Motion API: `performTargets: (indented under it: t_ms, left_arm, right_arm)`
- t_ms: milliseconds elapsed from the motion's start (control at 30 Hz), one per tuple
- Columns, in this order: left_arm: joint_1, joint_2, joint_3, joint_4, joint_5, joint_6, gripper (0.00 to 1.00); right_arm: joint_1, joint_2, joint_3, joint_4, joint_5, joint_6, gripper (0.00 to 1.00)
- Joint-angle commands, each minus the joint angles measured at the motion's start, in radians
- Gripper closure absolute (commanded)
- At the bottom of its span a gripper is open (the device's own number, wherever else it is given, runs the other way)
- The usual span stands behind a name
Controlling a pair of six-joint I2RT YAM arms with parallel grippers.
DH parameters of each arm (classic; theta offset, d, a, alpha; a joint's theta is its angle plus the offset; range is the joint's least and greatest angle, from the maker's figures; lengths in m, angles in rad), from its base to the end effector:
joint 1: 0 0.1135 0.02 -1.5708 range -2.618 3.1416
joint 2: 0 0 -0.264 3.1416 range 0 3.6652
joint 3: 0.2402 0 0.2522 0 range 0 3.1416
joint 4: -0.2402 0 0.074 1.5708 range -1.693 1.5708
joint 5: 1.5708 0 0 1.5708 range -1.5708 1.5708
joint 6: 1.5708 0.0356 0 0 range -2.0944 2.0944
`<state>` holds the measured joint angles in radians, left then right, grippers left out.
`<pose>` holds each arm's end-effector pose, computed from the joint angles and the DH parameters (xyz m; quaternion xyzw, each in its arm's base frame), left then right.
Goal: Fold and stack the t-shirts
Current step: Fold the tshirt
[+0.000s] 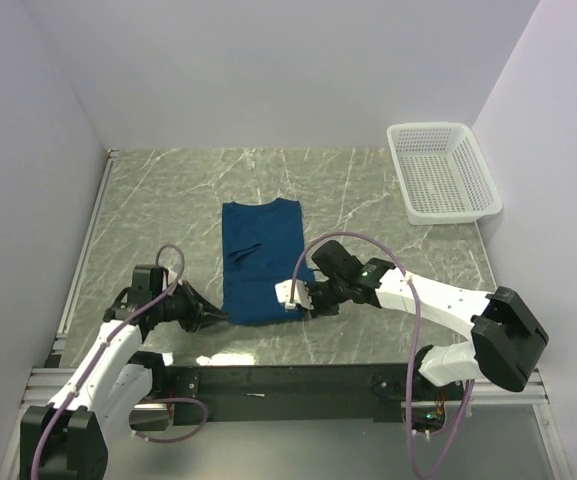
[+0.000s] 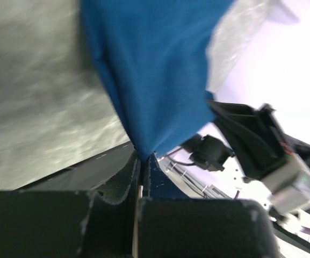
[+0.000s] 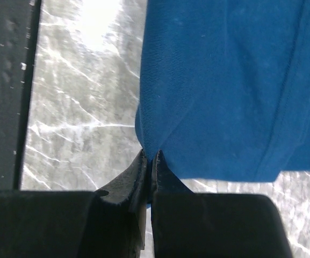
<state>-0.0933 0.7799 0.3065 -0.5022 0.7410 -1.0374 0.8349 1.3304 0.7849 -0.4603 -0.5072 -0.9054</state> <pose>0.1311 -0.0364 0.1578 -0.3107 0.8420 -0.4387 0.0454 0.1577 0.1999 0.2053 -0.7557 0.5459 0.2313 0.2782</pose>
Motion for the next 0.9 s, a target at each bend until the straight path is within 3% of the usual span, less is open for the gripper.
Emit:
performTargets:
  t_ms: [0, 133, 300, 400, 433, 600, 767, 867]
  left_arm:
    - [-0.002, 0.025, 0.111, 0.019, -0.023, 0.022, 1.00]
    - [0.000, 0.108, 0.206, 0.147, -0.048, 0.004, 1.00]
    - [0.027, 0.428, 0.344, 0.407, -0.054, -0.029, 1.00]
    - [0.049, 0.680, 0.540, 0.522, -0.032, -0.024, 1.00]
    - [0.052, 0.800, 0.671, 0.510, -0.046, -0.013, 1.00]
    - [0.076, 1.030, 0.988, 0.531, -0.057, -0.012, 1.00]
    - [0.089, 1.113, 1.022, 0.594, -0.153, -0.039, 1.00]
    - [0.090, 1.182, 1.026, 0.634, -0.141, -0.064, 1.00]
  right_arm:
    - [-0.013, 0.018, 0.066, 0.008, 0.056, 0.020, 1.00]
    - [-0.103, 0.073, 0.193, 0.029, 0.090, 0.042, 1.00]
    - [-0.253, 0.307, 0.445, 0.046, 0.147, 0.085, 1.00]
    - [-0.284, 0.485, 0.650, 0.041, 0.183, 0.121, 1.00]
    - [-0.296, 0.525, 0.745, 0.045, 0.194, 0.149, 1.00]
    - [-0.310, 0.752, 1.019, 0.121, 0.318, 0.229, 1.00]
    - [-0.316, 0.848, 1.097, 0.268, 0.384, 0.282, 1.00]
    - [-0.316, 0.924, 1.198, 0.249, 0.380, 0.293, 1.00]
